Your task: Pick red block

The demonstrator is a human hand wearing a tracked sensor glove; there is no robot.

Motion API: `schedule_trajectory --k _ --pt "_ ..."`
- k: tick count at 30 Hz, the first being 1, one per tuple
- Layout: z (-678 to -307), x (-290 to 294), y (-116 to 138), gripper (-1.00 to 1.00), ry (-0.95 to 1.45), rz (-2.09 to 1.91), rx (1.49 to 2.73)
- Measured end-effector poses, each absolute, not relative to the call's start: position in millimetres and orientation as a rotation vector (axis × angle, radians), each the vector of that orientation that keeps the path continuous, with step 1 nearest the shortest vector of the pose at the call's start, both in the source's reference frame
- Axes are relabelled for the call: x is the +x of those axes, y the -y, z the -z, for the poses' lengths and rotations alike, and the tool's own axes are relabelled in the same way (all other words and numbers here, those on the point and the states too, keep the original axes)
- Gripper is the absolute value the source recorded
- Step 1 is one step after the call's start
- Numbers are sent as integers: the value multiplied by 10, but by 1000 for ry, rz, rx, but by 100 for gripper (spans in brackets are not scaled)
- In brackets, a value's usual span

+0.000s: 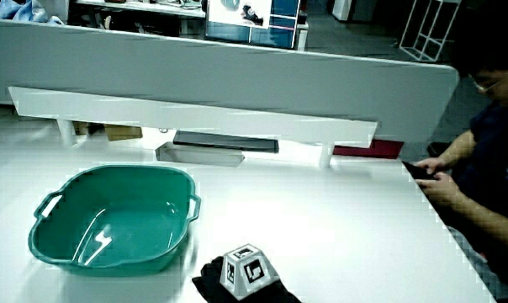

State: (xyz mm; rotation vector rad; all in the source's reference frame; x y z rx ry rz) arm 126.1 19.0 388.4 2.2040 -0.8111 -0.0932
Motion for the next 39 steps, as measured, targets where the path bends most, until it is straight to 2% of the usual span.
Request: schedule_trajectory --k 10,26,39 --pt "-4067 1191 -239 0 809 109 2156" --pt "-4051 1191 -232 31 875 62 2245" --pt "-4103 1183 -225 56 882 37 2249"
